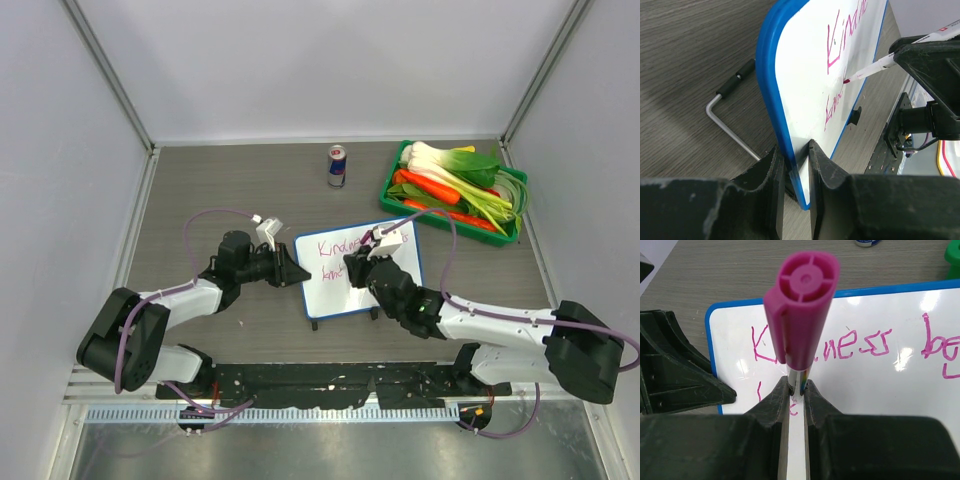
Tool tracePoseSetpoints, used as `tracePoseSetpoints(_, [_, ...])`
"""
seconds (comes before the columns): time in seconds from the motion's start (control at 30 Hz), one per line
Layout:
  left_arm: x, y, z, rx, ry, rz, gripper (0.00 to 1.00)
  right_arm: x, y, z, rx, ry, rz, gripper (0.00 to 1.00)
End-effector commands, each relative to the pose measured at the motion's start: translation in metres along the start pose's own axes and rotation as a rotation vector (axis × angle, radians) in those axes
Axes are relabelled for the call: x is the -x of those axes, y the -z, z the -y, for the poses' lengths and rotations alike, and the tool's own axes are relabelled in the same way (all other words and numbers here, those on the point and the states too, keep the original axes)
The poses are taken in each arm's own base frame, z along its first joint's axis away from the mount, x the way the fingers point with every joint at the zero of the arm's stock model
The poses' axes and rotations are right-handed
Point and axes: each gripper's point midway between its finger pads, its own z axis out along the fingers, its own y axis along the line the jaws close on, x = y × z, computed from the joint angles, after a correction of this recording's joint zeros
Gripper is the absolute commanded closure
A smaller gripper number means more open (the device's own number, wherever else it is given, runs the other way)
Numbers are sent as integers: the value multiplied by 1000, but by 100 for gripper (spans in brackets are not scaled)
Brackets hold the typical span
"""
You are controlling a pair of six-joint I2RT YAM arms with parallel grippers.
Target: Write a sentence on the whiteboard
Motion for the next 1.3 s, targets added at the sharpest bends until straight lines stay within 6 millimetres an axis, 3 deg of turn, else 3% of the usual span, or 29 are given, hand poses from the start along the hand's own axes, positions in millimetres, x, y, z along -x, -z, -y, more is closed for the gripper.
tracePoseSetpoints(0.0, [-23, -1, -27, 108, 1, -65, 100, 1, 4, 2, 2, -20, 5, 99])
tracePoseSetpoints(0.53, [-23, -1, -27, 108, 1, -64, 100, -6, 9, 8, -1, -19, -15, 99])
tracePoseSetpoints(0.87, [-23, -1, -27, 108, 0, -66, 100, 12, 10, 6, -10, -26, 32, 99])
tracePoseSetpoints(1.13, [-23, -1, -27, 108, 0, -66, 100, 41, 12, -2, -1, -49, 98, 99])
tracePoseSetpoints(1.27, [-23, -1, -27, 108, -1, -64, 100, 43, 10, -5, 3, -42, 100, 99])
